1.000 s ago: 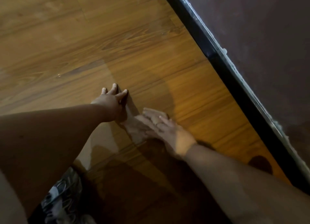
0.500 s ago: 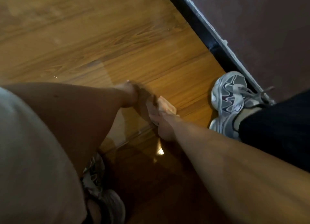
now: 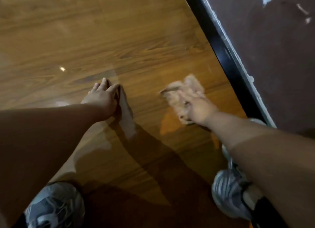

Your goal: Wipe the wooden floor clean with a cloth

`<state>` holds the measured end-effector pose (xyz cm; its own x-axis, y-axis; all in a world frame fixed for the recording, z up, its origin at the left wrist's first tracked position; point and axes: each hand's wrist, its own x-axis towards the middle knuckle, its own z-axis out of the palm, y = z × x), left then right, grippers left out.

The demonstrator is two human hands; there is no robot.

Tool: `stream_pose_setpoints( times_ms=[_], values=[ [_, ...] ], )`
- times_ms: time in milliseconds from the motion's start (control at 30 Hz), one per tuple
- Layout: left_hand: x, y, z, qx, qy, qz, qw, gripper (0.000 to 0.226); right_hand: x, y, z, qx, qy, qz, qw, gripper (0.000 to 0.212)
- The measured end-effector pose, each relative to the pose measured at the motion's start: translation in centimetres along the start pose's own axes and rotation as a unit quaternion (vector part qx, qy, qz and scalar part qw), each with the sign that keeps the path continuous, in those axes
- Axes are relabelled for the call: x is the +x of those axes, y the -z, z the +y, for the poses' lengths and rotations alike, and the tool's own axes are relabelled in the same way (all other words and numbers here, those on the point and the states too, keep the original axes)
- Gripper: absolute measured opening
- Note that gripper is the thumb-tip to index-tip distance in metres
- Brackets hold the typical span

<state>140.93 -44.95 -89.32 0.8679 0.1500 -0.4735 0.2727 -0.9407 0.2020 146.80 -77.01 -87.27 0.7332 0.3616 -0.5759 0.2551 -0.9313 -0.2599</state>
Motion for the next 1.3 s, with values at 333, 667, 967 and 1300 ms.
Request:
stream_pose_setpoints(
  times_ms=[333, 667, 967, 1300],
  values=[
    [3.0, 2.1, 0.2, -0.013, 0.032, 0.031, 0.999, 0.060, 3.8, -2.1, -7.2, -0.015, -0.005, 0.105, 0.994, 0.055],
    [5.0, 3.1, -0.8, -0.023, 0.111, 0.048, 0.992, 0.062, 12.1, 8.1, 3.6, -0.016, -0.105, 0.152, 0.983, 0.055],
    [5.1, 1.7, -0.4, -0.035, 0.124, 0.135, 0.982, 0.058, 15.5, 3.8, -10.5, -0.065, 0.200, 0.087, 0.974, 0.051],
    [6.7, 3.0, -0.2, -0.039, 0.105, 0.139, 0.984, 0.063, 18.6, 10.7, 0.3, 0.000, -0.151, 0.195, 0.969, 0.055]
  ],
)
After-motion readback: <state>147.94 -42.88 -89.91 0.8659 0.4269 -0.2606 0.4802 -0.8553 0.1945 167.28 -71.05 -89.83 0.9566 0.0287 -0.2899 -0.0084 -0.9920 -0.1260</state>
